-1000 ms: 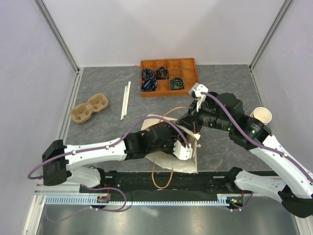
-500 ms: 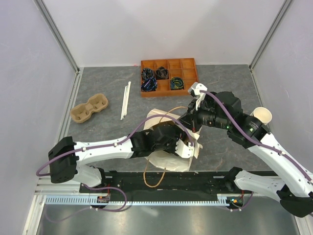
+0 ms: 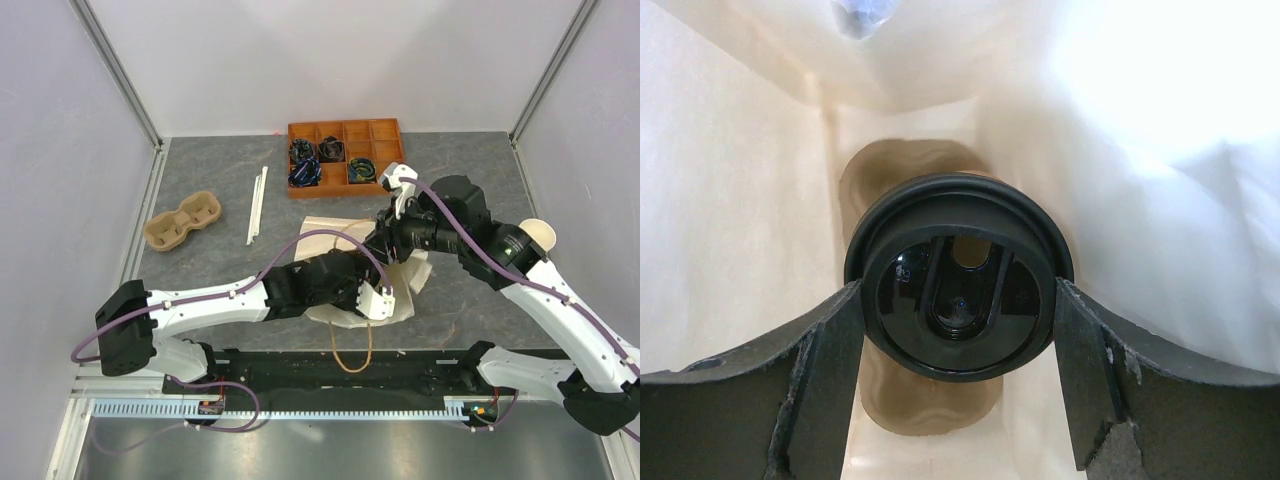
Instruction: Pack the takeout coffee
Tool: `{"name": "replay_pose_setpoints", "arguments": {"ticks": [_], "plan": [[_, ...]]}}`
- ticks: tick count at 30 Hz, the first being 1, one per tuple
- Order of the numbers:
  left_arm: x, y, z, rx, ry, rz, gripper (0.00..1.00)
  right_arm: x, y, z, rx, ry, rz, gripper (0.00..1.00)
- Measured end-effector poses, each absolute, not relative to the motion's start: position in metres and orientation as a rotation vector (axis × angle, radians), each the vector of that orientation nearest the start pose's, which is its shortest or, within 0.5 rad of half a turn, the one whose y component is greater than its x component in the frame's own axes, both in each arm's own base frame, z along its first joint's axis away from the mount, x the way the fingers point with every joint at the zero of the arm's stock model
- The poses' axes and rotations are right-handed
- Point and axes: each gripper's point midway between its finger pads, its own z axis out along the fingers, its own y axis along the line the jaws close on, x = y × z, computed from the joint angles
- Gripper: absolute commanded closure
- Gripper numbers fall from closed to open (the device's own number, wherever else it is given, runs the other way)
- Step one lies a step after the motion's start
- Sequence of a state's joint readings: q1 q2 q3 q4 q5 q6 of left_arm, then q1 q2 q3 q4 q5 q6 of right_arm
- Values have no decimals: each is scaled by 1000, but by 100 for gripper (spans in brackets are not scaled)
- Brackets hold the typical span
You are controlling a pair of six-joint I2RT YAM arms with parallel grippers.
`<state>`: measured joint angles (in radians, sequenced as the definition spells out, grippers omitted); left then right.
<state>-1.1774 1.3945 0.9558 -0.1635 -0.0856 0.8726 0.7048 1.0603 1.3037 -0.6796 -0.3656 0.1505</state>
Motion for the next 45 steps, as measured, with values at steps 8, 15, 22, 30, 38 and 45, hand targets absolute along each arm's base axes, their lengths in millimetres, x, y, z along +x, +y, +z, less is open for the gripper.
{"name": "replay_pose_setpoints", "arguments": {"ticks": [8,15,22,30,38,45], "plan": [[201,-358,163,1825,1170,-93,83,195,248,304,-877,1987,823,36],[203,-354,158,1835,1182,-99,83,207,240,306,-928,1943,709,28],[205,-353,158,1831,1187,-107,83,211,237,305,-1038,1867,637,37],[207,-351,159,1828,1193,-103,83,213,236,289,-1134,1838,594,100],[206,-348,161,1828,1194,-103,83,206,244,296,-1077,1855,690,100],[206,-347,167,1821,1190,-103,83,198,249,301,-983,1922,784,100]]}}
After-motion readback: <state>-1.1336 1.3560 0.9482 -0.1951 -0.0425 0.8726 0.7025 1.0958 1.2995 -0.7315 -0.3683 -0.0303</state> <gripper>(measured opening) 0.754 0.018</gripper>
